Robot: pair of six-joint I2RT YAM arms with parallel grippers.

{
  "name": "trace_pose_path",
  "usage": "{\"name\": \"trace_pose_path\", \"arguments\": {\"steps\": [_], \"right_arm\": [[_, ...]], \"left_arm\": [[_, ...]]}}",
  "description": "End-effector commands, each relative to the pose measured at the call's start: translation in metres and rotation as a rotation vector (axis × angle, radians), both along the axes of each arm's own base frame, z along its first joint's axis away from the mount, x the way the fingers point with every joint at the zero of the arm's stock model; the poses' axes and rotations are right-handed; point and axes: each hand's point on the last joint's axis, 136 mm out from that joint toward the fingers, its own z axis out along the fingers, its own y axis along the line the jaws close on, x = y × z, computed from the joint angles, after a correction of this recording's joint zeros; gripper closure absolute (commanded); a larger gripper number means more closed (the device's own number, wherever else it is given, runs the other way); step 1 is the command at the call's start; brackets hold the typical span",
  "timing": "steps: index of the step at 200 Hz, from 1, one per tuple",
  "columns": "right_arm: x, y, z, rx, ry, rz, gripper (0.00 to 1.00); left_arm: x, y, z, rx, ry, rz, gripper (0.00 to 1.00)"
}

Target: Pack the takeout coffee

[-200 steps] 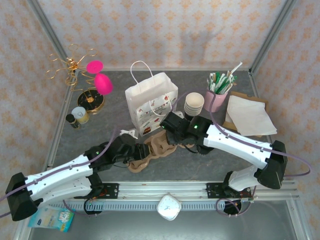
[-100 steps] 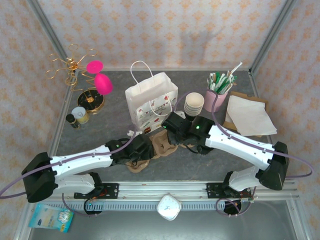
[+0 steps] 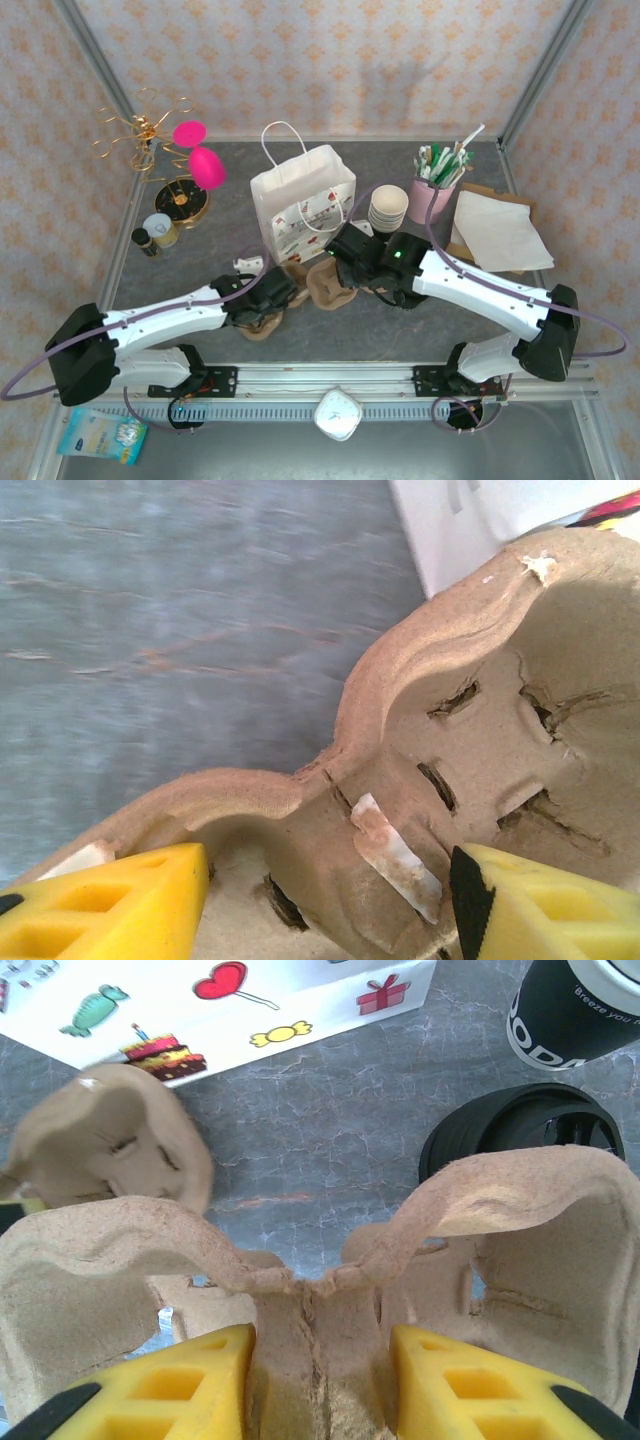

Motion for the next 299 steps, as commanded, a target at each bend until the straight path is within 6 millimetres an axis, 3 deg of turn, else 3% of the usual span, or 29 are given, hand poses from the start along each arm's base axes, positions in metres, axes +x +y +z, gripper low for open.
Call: {"name": "trace_pose_path", "arguments": {"steps": [1,14,28,58,83,110,147,210,241,299], "right_arm": [[0.007,-0.005,0.006,-0.003,-0.038,-0.011,0.62],[0.006,-0.004,0.006,0.0,-0.035,-0.011,0.63],[0.006,-0.005,0.007,0.001,-0.037,-0.012,0.62],[0.007,-0.008,0.006,-0.009,-0.042,-0.02,0.63],[0.009,-0.01,0.005,-0.01,-0.038,-0.026,0.63],[0.01,-0.012,0.005,-0.007,-0.036,-0.032,0.63],[0.01,-0.017,0.004,-0.013,-0.036,-0.047,0.63],[0.009,-0.028,0.013,-0.014,-0.054,-0.071,0.63],[0.008,-0.034,0.017,-0.015,-0.063,-0.083,0.63],[0.007,-0.043,0.036,0.006,-0.09,-0.106,0.63]], "left_arm": [[-0.011,0.061,-0.003,0.179,0.009,0.126,0.31],[-0.015,0.078,0.004,0.229,0.007,0.173,0.31],[-0.009,0.071,0.014,0.196,-0.016,0.156,0.31],[0.005,0.022,0.041,-0.044,-0.075,0.034,0.33],[0.003,-0.026,0.063,-0.25,-0.114,-0.091,0.36],[-0.012,-0.075,0.056,-0.337,-0.074,-0.229,0.38],[-0.015,-0.103,0.034,-0.377,-0.048,-0.295,0.38],[0.008,-0.062,-0.004,-0.232,-0.025,-0.173,0.39],[0.014,-0.02,-0.015,-0.13,-0.017,-0.071,0.4],[0.021,0.061,-0.013,-0.039,-0.065,0.132,0.41]]}}
